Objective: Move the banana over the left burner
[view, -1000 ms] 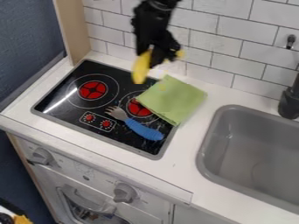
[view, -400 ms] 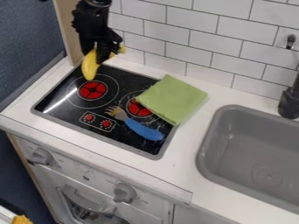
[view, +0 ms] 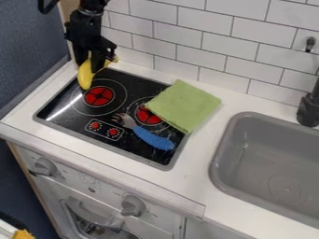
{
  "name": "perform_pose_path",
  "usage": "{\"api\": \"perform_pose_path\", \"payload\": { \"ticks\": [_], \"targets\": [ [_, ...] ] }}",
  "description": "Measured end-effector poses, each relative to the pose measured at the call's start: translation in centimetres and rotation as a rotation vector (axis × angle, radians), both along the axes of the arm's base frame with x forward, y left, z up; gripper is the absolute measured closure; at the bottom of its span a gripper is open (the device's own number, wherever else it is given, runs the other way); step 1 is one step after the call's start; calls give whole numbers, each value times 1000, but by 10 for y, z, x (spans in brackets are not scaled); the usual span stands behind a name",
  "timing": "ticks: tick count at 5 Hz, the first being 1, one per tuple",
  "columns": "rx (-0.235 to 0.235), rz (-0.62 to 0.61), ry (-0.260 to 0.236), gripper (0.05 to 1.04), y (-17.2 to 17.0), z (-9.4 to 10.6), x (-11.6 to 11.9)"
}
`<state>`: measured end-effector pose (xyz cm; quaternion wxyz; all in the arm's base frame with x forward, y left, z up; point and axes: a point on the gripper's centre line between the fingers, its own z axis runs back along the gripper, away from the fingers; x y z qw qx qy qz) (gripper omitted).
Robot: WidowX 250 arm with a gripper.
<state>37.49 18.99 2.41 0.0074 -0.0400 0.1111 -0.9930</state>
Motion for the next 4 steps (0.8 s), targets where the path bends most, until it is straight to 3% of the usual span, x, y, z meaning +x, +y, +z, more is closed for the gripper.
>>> {"api": "perform_pose_path", "payload": {
  "ticks": [2,3,4],
  "targets": [
    [-63,10,50,614,10,-34,13],
    [-86,-2,33,543,8,-37,21],
    [-102,-7,25,231,6,-39,21]
  ]
}}
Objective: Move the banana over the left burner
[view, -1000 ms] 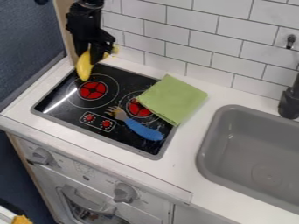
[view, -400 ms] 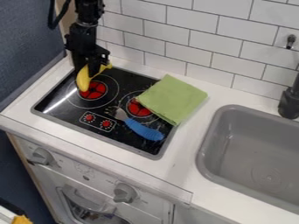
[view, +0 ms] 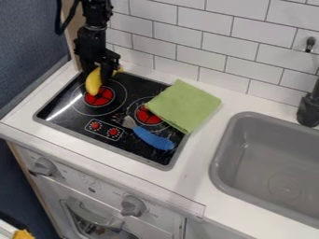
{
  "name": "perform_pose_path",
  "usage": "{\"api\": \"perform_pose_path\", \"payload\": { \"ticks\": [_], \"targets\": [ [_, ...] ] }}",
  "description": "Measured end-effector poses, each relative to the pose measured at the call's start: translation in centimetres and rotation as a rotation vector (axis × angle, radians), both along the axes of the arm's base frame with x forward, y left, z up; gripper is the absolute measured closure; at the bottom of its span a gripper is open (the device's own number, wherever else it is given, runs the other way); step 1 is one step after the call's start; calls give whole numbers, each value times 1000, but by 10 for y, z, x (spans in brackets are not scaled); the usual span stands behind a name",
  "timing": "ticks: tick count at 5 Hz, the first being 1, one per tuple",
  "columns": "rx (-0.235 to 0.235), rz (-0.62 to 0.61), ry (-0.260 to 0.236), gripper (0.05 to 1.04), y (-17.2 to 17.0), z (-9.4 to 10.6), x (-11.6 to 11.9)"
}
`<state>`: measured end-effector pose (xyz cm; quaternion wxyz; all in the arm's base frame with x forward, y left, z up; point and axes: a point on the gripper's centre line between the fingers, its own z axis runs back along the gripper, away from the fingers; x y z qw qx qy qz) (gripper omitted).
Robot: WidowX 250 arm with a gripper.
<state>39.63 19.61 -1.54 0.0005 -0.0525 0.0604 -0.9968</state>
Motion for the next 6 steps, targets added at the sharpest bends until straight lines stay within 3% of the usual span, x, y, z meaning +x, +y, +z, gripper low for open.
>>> {"api": "perform_pose_path", "payload": {
  "ticks": [1,2,3,5,6],
  "targets": [
    [-9,6,7,62,-2,-3,-3],
    [-3,-1,-12,72,-6,-3,-10],
    [55,10,-87,76,-2,34,-11],
    [155,2,-133,76,-1,83,-14],
    [156,-1,-135,76,-3,83,-13]
  ]
}}
